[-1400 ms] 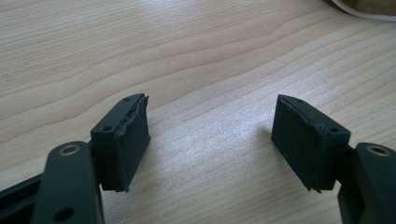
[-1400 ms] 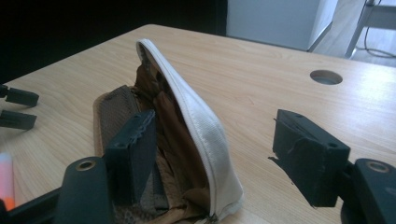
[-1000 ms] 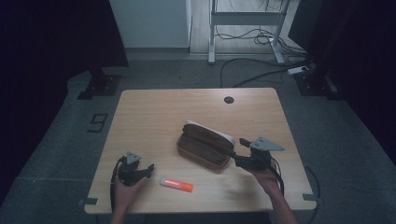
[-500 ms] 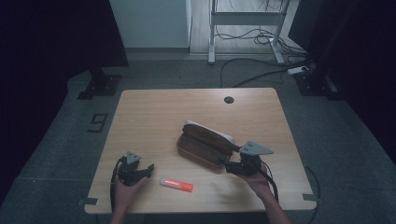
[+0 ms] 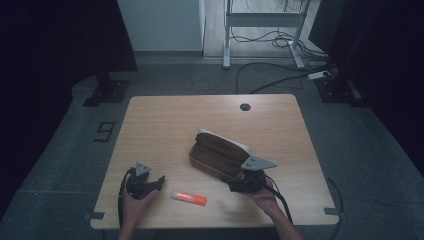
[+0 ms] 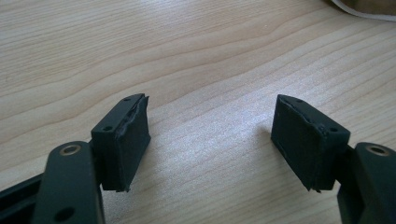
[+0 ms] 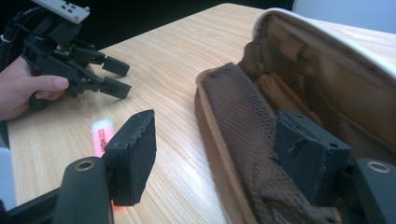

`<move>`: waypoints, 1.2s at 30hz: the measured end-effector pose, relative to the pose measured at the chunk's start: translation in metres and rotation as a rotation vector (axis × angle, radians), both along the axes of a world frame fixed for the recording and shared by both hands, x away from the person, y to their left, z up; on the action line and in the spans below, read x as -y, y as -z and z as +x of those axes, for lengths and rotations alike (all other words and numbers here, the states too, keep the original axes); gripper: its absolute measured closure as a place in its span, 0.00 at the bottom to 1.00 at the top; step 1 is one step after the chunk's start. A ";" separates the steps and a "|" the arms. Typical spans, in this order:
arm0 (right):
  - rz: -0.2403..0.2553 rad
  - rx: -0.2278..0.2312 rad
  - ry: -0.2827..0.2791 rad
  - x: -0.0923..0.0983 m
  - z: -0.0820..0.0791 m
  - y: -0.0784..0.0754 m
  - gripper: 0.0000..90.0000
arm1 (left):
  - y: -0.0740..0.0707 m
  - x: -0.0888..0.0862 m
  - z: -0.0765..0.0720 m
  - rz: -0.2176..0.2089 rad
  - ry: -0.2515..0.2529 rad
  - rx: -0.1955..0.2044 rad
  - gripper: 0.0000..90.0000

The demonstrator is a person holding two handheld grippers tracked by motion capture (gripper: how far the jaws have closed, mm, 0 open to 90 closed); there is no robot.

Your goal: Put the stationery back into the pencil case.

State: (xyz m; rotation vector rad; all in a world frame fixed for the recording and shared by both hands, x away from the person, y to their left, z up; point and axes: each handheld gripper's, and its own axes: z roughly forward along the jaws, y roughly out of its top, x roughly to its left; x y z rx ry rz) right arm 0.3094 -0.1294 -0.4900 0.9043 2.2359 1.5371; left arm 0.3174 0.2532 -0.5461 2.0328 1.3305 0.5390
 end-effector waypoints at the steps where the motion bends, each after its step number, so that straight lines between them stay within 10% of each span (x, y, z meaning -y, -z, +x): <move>1: -0.001 -0.003 -0.009 -0.002 0.000 0.000 0.33 | 0.000 0.000 0.000 0.000 0.000 0.000 0.30; 36: -0.058 -0.067 -0.156 -0.063 -0.006 0.025 0.37 | 0.000 0.000 0.000 0.000 0.000 0.000 0.30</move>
